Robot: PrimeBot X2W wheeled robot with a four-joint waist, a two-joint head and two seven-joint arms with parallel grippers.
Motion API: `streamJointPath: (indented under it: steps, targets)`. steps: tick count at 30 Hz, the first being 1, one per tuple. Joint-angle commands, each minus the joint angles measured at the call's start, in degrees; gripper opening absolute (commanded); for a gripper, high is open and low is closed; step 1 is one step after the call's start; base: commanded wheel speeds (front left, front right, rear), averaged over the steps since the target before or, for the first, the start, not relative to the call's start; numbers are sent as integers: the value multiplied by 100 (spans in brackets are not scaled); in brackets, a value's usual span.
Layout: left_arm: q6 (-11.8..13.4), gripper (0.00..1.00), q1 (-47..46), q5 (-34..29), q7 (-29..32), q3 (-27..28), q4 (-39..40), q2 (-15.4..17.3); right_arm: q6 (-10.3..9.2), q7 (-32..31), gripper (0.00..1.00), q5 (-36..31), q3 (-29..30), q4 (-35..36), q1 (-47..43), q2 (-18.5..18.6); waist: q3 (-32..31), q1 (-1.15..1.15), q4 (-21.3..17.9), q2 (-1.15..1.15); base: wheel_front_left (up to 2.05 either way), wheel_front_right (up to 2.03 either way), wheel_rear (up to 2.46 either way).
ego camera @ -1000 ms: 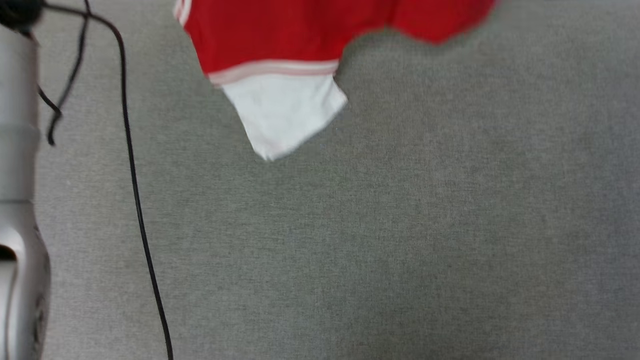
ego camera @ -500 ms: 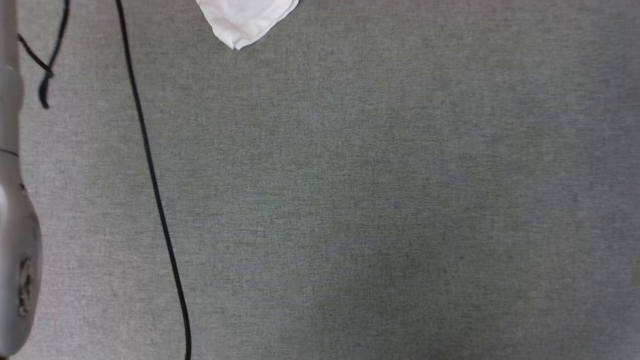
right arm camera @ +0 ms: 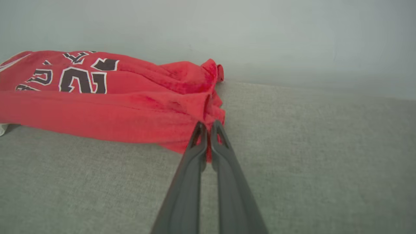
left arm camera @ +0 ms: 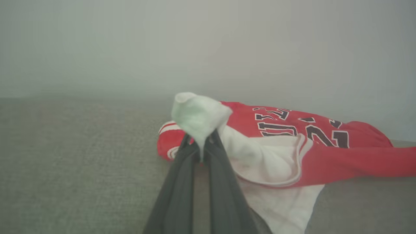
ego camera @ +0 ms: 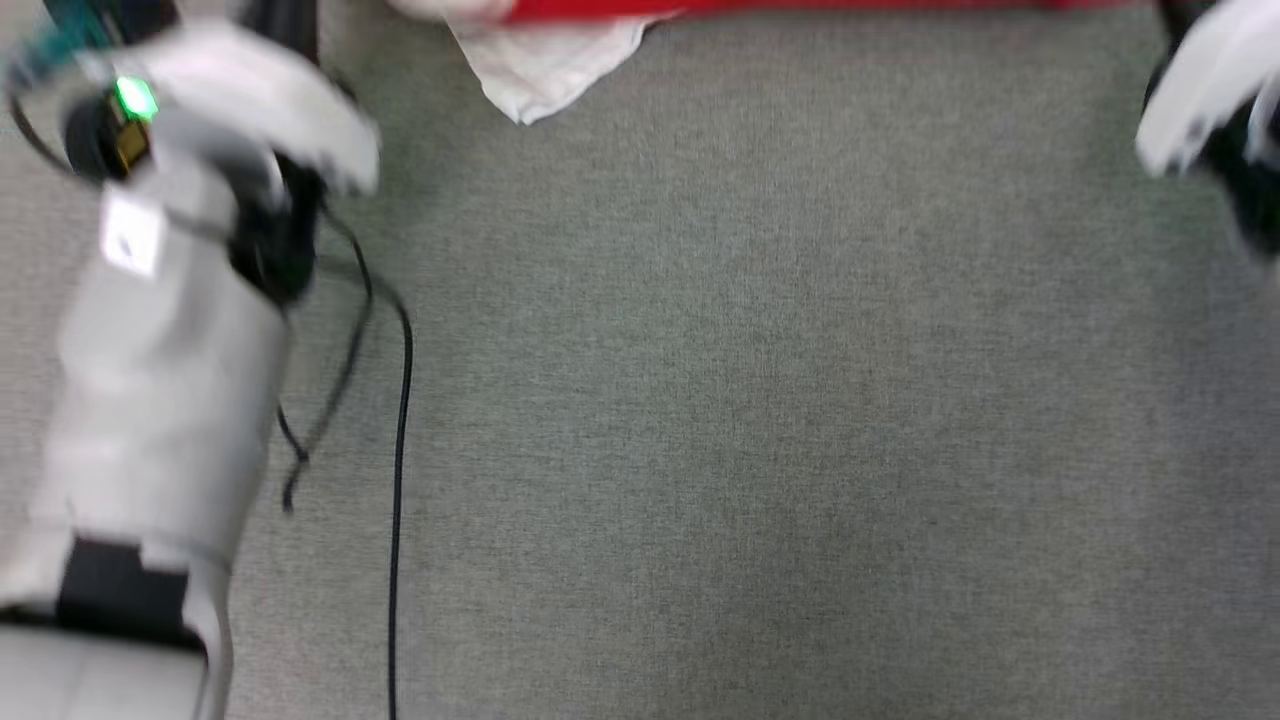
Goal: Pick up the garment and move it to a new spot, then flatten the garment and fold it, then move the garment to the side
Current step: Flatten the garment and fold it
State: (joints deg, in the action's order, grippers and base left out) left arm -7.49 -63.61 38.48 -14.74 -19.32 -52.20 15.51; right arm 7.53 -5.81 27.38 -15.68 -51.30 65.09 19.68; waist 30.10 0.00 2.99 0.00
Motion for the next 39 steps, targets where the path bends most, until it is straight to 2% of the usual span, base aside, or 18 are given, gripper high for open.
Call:
streamJointPath:
  steps: [1, 4, 12, 20, 25, 28, 33, 39]
  targets:
    - [3, 0, 362, 120, -36, -51, 183, 66, -8, 96, 0, 159, -64, 127, -366, 85, -251, 0, 34, 0, 0, 0, 0]
    - [2, 0, 1077, 259, -51, -97, 516, 184, -8, 188, 0, 391, -223, 369, -1032, 223, -518, 0, 62, 0, 0, 0, 0]
    - [6, 0, 2688, 244, -56, -47, 1156, 193, -8, 343, 0, 741, -393, 1061, -2642, 477, -1344, 0, 141, 0, 0, 0, 0]
    - [311, 0, 4436, 271, 17, -35, 1944, 370, -8, 87, 0, 788, -88, 2050, -4538, 494, -2165, 0, 86, 0, 0, 0, 0]
    - [630, 0, 5442, 370, 339, -80, 2722, 525, -9, -205, 0, 633, 525, 2713, -5716, 332, -2507, 0, 125, 0, 0, 0, 0]
    - [845, 0, 6048, 468, 645, -127, 3224, 605, -8, -480, 0, 487, 989, 3187, -6459, 97, -2694, 0, 169, 0, 0, 0, 0]
    - [1348, 0, 7076, 694, 969, 14, 4116, 752, -9, -1058, 0, 169, 1662, 4052, -7556, -404, -2933, 0, 176, 0, 0, 0, 0]
    - [1783, 0, 7807, 835, 1357, 36, 5000, 890, -8, -1605, 0, -197, 2253, 4916, -8391, -898, -3075, 0, 309, 0, 0, 0, 0]
